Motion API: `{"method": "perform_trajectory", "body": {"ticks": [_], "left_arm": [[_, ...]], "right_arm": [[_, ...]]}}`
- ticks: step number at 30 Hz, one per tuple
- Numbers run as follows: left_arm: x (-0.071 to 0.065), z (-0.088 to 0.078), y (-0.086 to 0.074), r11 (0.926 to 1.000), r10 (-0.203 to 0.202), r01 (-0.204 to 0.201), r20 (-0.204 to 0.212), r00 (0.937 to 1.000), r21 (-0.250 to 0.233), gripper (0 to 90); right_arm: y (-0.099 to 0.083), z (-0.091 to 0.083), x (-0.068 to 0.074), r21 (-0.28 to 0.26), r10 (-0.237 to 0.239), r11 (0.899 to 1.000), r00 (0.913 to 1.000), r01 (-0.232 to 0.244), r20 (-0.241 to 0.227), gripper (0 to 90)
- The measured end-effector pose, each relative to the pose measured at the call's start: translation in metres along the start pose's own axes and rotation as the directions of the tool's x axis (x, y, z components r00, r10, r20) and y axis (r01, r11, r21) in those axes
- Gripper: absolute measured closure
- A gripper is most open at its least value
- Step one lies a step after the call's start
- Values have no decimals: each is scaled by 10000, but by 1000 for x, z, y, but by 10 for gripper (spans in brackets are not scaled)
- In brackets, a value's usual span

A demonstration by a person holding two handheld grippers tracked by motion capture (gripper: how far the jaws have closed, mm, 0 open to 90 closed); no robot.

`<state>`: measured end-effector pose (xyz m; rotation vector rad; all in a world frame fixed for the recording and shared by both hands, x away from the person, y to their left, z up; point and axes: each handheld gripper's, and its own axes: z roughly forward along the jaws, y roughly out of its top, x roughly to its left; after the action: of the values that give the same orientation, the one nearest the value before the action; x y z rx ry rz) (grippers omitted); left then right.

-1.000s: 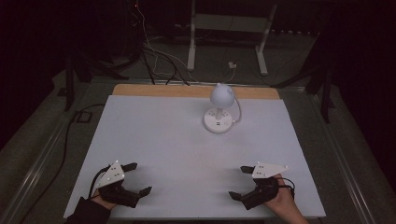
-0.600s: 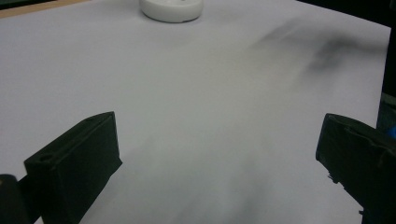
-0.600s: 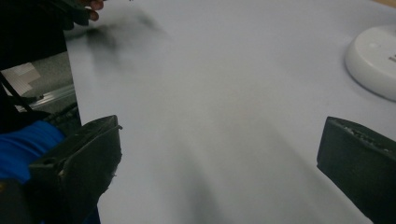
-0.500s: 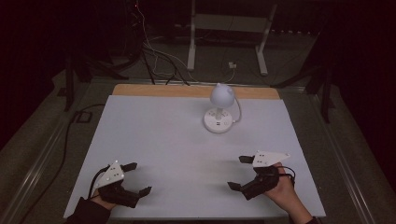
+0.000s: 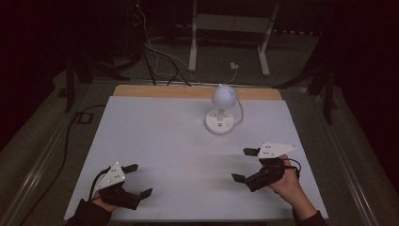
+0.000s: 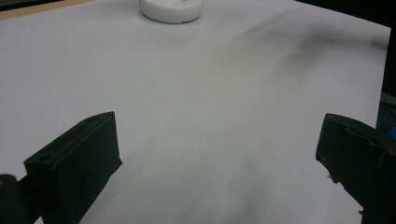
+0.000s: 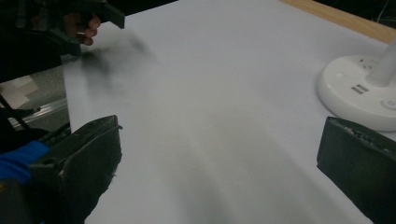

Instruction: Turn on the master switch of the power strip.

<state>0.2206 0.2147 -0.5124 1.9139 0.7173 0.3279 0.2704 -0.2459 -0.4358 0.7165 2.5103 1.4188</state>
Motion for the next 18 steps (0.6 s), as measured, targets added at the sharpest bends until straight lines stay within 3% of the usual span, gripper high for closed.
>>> {"method": "perform_trajectory", "body": {"ticks": [18], "left_arm": [[0, 0, 0, 10000, 33, -33, 0, 10000, 42, 2]], "right_arm": [[17, -3, -24, -303, 73, 9995, 9994, -63, 344, 0]]}}
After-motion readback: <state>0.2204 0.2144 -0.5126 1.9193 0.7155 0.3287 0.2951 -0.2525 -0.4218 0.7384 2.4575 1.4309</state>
